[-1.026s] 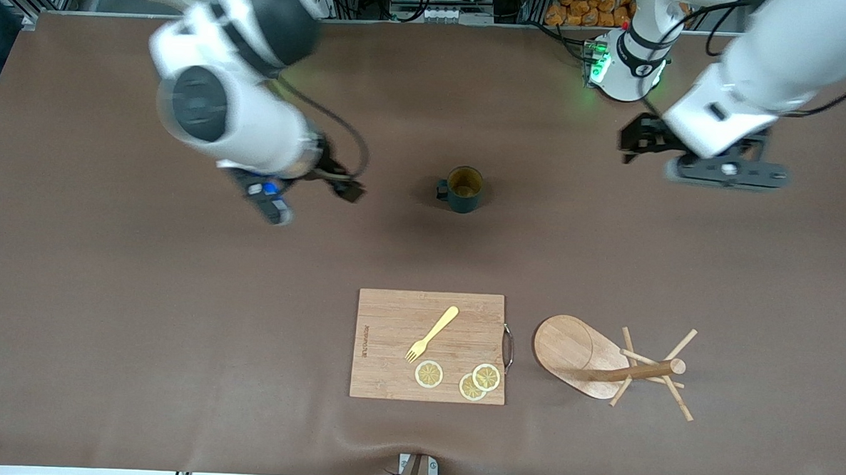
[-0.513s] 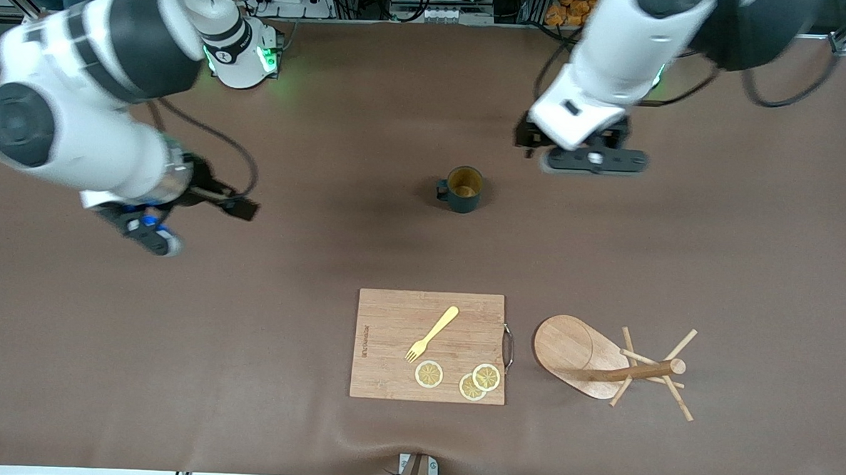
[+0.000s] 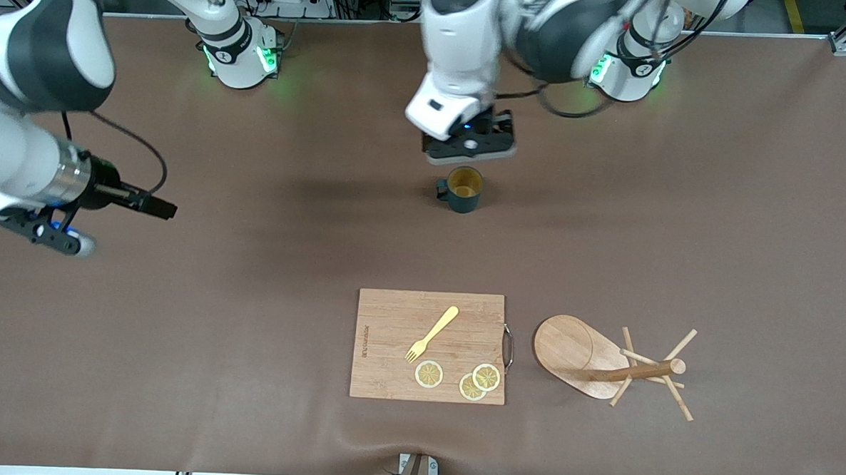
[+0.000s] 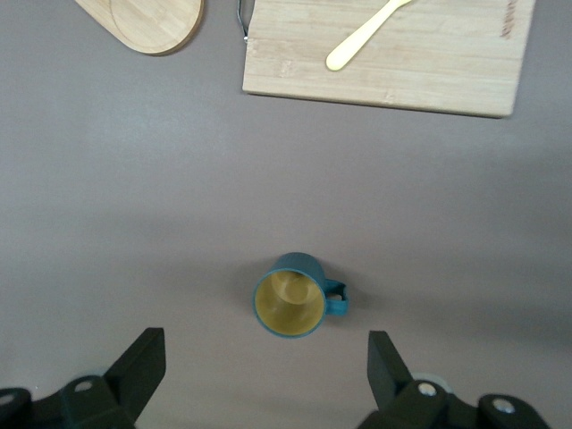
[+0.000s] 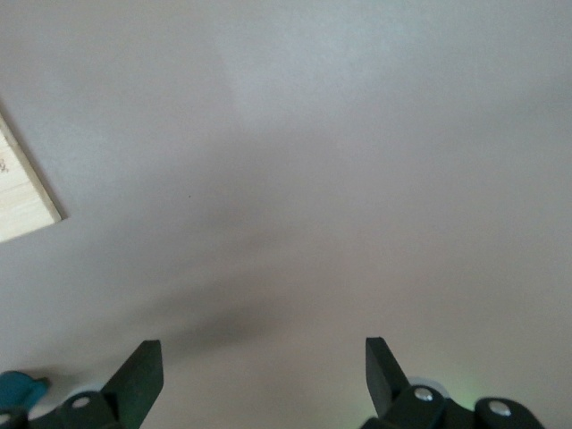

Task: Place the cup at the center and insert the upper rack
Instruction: 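Lower the left gripper onto the mug handle and close it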

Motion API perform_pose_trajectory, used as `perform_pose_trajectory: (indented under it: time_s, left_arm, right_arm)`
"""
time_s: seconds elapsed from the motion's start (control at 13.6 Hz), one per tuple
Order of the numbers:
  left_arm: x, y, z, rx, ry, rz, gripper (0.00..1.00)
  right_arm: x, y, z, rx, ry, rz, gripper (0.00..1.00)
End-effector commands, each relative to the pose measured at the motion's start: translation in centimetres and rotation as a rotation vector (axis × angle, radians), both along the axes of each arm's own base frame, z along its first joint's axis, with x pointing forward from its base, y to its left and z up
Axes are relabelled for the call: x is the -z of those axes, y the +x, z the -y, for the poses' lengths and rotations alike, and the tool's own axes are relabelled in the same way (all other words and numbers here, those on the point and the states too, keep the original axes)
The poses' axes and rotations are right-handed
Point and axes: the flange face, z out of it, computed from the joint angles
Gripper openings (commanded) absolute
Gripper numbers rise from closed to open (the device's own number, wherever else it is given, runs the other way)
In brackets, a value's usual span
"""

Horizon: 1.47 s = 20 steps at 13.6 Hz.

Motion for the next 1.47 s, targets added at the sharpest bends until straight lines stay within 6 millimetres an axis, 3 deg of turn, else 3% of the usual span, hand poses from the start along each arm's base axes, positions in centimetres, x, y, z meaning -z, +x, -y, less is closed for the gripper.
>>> perform_pose_trajectory:
  time_s: [0.0, 0.15, 0.22, 0.44, 0.51, 0.73, 0.81, 1.03, 1.17, 1.39]
  left_arm:
    - [4.2, -3.2, 4.4, -0.010, 0.087, 0.090, 1.00]
    - [6.8, -5.5, 6.9, -0.035, 0.104, 0.143, 1.00]
    - [8.0, -6.7, 8.0, -0.045, 0.110, 0.172, 1.00]
    - [11.9, -10.3, 10.7, -0.110, 0.147, 0.287, 1.00]
    - [12.7, -11.4, 11.7, -0.139, 0.126, 0.339, 1.00]
    - [15.0, -12.8, 13.3, -0.243, 0.063, 0.419, 1.00]
    - [16.3, -12.8, 13.4, -0.265, 0.064, 0.451, 1.00]
    - [18.2, -13.7, 13.5, -0.328, 0.061, 0.520, 1.00]
    - [21.2, -15.4, 13.2, -0.313, 0.088, 0.577, 1.00]
    - [24.4, -15.4, 12.4, -0.301, 0.100, 0.697, 1.00]
  right_arm:
    - [-0.7, -4.4, 5.4, -0.098, 0.018, 0.061, 1.00]
    - [-1.9, -4.2, 11.3, -0.199, 0.041, 0.105, 1.00]
    - [-3.3, -3.7, 12.7, -0.228, 0.039, 0.133, 1.00]
    - [-3.7, -2.5, 12.3, -0.224, 0.034, 0.148, 1.00]
    - [-4.6, -2.2, 11.8, -0.211, 0.031, 0.166, 1.00]
    - [-6.9, -0.5, 11.1, -0.218, 0.010, 0.211, 1.00]
    - [-7.8, -0.3, 10.3, -0.237, -0.005, 0.224, 1.00]
    - [-12.0, -1.5, 11.5, -0.295, -0.107, 0.214, 1.00]
    - [-11.9, -1.6, 11.1, -0.376, -0.162, 0.163, 1.00]
    - [-13.5, -1.6, 11.5, -0.370, -0.176, 0.201, 1.00]
